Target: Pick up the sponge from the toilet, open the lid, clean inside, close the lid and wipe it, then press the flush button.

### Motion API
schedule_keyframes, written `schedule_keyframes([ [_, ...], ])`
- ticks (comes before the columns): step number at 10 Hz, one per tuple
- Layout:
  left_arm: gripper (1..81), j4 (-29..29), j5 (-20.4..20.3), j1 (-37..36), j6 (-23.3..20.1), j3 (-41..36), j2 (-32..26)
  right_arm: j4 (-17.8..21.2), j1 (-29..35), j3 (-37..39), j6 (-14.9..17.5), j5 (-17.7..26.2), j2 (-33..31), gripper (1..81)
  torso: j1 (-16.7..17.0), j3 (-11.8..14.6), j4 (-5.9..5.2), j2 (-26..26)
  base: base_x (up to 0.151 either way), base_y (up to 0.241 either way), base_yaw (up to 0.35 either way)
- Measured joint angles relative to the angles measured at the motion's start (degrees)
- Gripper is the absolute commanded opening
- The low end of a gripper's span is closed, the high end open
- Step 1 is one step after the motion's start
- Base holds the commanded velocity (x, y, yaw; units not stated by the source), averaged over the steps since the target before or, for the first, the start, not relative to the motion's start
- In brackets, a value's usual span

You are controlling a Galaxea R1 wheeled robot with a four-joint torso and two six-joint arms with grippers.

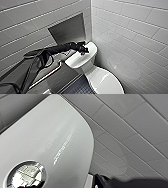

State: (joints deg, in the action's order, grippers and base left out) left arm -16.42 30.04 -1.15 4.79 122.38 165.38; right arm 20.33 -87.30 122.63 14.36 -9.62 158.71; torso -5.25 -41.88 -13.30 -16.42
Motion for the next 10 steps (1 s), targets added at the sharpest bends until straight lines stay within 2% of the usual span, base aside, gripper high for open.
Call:
schedule_keyframes([
  [3,1.0,-0.1,0.5,0.6,0.0,-17.8,-9.6,0.0,0.1,0.1,0.0,0.0,-0.3,1.0,0.0,0.0,0.0,0.0,0.0,0.0,0.0],
  [5,1.0,-0.1,1.1,3.6,0.0,-27.7,-16.4,0.0,1.2,0.4,0.0,0.1,-1.0,1.0,0.0,0.0,0.0,0.0,0.0,0.0,0.0],
  [7,1.0,1.1,1.7,11.0,0.0,-33.1,-22.9,0.0,1.9,0.9,0.0,0.0,-1.4,1.0,0.0,0.4,0.0,0.0,0.0,0.0,0.0],
  [10,1.0,4.4,1.0,23.5,0.0,-38.6,-30.3,0.0,1.6,0.9,-0.1,0.9,-1.1,1.0,0.0,4.7,0.0,0.0,0.0,0.0,0.0],
])
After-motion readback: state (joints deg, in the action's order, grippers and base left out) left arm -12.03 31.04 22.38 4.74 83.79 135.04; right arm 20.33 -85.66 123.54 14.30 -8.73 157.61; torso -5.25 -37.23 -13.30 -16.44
